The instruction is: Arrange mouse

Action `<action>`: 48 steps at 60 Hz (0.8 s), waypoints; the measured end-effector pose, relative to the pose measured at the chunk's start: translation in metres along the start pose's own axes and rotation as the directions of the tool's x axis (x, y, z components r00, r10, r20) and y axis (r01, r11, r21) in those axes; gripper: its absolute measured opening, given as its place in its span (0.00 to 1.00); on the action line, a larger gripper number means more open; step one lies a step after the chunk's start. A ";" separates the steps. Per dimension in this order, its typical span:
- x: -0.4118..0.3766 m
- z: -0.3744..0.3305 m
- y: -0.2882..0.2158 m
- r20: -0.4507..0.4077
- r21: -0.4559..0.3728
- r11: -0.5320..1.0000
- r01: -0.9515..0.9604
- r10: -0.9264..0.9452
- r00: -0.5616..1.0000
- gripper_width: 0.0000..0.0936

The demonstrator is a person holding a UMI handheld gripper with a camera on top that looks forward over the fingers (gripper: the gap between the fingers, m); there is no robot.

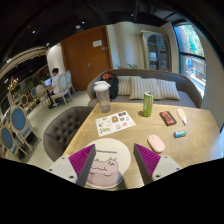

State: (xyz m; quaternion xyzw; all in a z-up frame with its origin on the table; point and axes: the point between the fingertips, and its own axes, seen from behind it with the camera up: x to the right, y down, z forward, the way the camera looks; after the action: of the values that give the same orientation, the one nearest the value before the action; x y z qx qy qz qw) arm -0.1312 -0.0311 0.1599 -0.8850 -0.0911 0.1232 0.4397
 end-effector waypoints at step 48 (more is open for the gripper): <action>0.222 0.148 0.070 -0.178 -0.015 1.000 0.020 -0.022 0.984 0.81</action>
State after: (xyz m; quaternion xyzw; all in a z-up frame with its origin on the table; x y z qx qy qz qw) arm 0.0399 0.0984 -0.0132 -0.8943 -0.0615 0.0382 0.4416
